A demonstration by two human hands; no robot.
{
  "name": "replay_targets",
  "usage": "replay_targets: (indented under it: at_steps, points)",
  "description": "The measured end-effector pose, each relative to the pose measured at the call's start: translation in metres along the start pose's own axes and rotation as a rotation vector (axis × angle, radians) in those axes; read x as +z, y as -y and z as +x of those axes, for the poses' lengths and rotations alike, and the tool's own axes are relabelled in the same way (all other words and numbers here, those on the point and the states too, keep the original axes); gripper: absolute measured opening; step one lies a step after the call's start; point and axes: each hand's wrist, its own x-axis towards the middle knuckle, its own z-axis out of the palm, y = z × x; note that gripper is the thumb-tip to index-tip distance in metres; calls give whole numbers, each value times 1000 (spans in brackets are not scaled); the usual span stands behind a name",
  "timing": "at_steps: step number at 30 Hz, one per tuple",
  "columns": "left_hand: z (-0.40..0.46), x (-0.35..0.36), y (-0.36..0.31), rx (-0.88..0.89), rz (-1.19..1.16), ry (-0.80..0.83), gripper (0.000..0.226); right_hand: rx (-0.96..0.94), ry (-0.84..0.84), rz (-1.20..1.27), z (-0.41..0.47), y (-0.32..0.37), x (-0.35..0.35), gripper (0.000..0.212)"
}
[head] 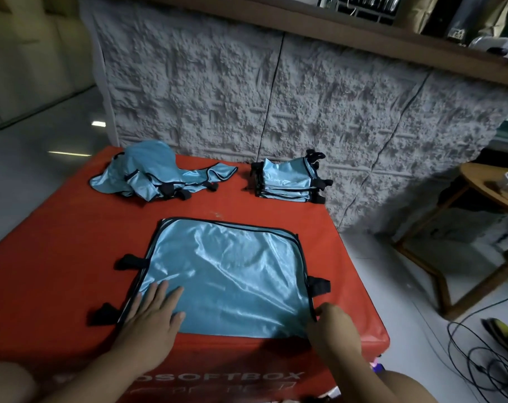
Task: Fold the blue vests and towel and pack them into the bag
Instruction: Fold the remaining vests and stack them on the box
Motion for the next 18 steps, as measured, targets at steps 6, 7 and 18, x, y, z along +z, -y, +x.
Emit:
replay_targets:
  at_steps: [6,7,18]
  points:
    - [3,-2,0,-90,1,-18,75,119,34,37,18,-9,-2,17]
    - [3,-3,-2,-104,14,-10,69,124,41,25,20,-10,-4,19]
    - [47,-21,-3,23,-125,-79,65,-161,-39,87,120,61,-16,17]
